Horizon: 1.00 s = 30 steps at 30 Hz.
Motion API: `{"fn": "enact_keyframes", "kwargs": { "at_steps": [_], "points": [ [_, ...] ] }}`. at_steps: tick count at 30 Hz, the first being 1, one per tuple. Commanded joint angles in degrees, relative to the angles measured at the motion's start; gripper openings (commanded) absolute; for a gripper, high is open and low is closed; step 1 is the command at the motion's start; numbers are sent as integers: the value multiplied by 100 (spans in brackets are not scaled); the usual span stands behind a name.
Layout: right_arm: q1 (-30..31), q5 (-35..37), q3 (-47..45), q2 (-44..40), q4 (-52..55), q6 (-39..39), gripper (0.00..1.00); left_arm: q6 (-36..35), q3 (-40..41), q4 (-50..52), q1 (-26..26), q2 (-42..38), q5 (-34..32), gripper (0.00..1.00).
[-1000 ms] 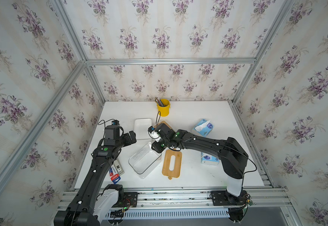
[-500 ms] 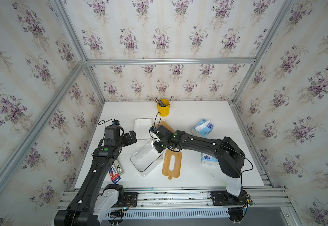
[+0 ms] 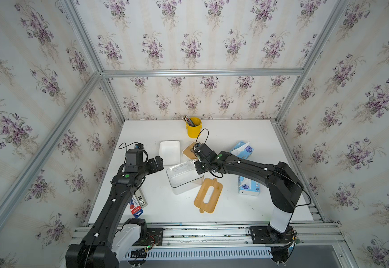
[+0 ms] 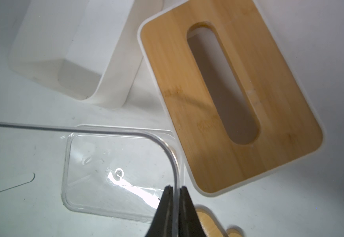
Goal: Put the tissue paper into the tissue box
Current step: Move the tissue box to the center of the board.
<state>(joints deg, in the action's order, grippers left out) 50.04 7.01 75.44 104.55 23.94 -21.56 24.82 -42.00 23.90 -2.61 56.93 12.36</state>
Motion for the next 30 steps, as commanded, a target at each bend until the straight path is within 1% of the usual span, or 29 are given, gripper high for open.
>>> {"fn": "enact_keyframes", "kwargs": {
  "at_steps": [1, 7, 14, 20, 23, 24, 28, 30],
  "points": [
    [-137, 252, -127, -106, 201, -436, 11, 58, 30, -200, -11, 88, 172, 99],
    [-299, 491, -248, -284, 452, -905, 10, 85, 9, -315, -140, 320, 147, 99],
    [-398, 814, -267, -386, 898, -1121, 10, 90, -19, -415, -339, 442, 2, 99],
    [-487, 821, -434, -462, 763, -1315, 12, 60, 20, -510, -501, 545, -110, 99],
    [-495, 837, -400, -538, 803, -1295, 17, 18, -14, -483, -583, 604, -127, 99],
    [-495, 825, -400, -582, 822, -1258, 21, 0, -34, -466, -627, 617, -136, 99],
    [-513, 592, -337, -826, 967, -1103, 38, -55, -134, -426, -837, 677, -222, 99],
    [-513, 464, -333, -1075, 1084, -1023, 49, -87, -215, -357, -914, 718, -267, 99]
  ]
}}
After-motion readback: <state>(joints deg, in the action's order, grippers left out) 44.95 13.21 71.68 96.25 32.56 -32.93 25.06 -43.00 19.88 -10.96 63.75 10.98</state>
